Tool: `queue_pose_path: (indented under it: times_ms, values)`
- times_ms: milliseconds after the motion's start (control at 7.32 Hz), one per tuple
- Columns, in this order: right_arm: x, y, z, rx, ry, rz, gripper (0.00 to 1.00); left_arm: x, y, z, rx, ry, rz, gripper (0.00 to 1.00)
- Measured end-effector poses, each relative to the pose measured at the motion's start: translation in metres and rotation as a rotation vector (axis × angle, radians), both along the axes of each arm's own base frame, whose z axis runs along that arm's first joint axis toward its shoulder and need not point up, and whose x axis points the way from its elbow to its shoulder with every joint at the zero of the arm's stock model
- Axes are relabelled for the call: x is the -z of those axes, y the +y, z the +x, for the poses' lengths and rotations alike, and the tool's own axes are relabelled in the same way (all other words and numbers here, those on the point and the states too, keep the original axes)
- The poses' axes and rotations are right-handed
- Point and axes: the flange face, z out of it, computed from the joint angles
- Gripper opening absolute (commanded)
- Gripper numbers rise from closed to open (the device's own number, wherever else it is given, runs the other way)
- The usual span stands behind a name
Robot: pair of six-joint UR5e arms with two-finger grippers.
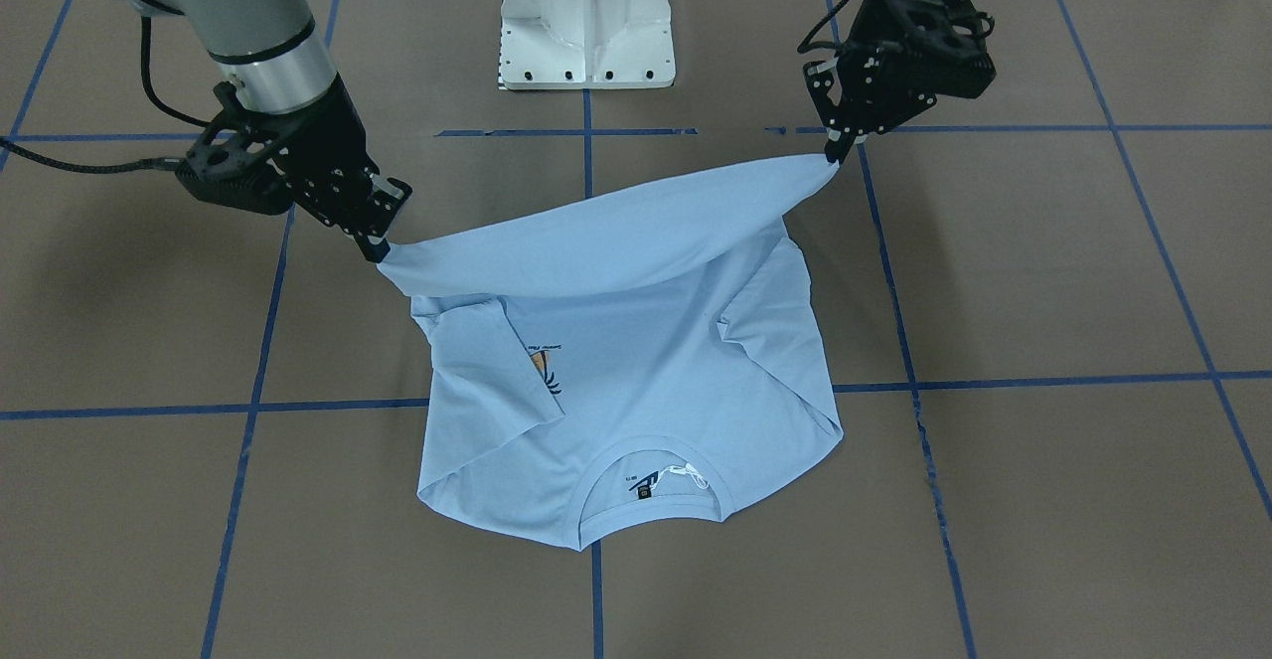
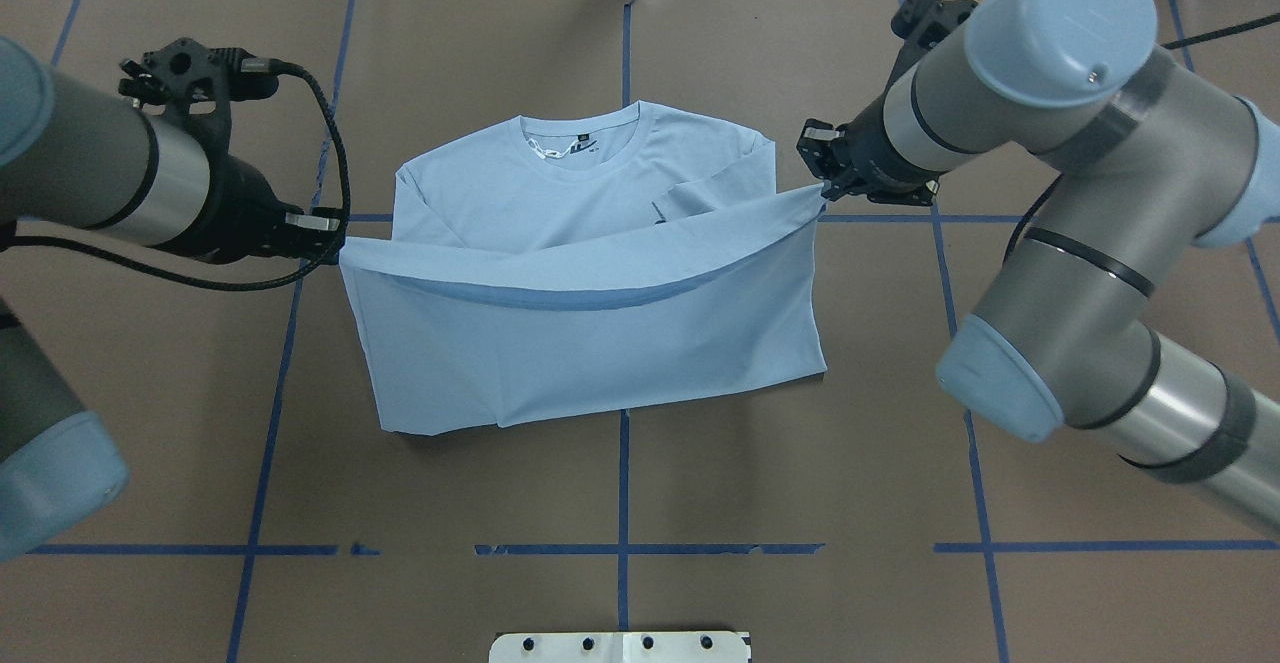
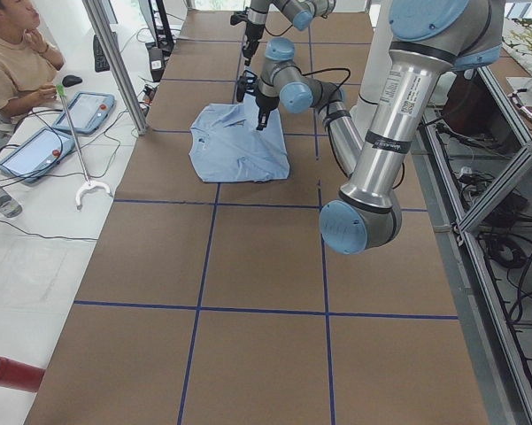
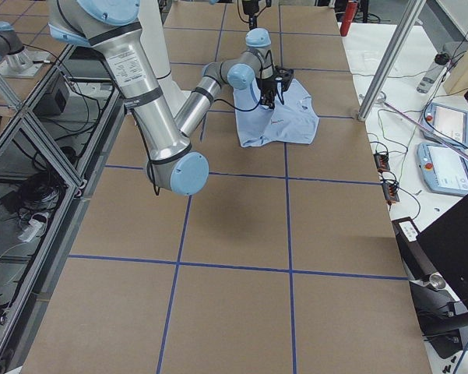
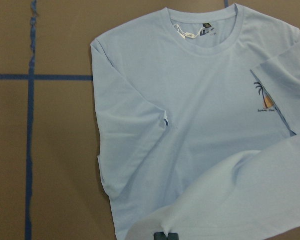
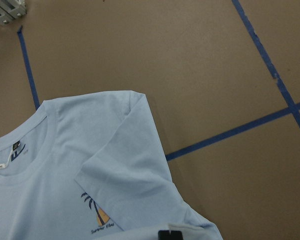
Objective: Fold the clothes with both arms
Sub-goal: 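Lift the hem with both grippers and fold it toward the collar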
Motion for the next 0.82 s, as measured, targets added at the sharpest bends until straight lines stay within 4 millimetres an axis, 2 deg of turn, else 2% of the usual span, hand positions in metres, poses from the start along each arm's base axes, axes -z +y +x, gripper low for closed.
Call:
queue_pose_path:
  times_ms: [273, 410, 547, 820]
  values:
    - [0.001, -0.057, -0.035, 0.004, 0.069, -0.005, 0.00, -0.026, -0.065, 0.019, 0.008, -0.074, 0.014, 0.00]
    - [-0.001, -0.081, -0.051, 0.003, 0.107, -0.007, 0.00, -0.046, -0.093, 0.030, 0.018, -0.094, 0.028, 0.00]
    - [-0.010, -0.102, -0.067, 0.001, 0.139, -0.001, 0.00, -0.071, -0.120, 0.046, 0.032, -0.105, 0.044, 0.00]
    - [-0.047, -0.137, -0.097, -0.007, 0.175, 0.014, 0.00, -0.116, -0.163, 0.081, 0.042, -0.120, 0.056, 0.00]
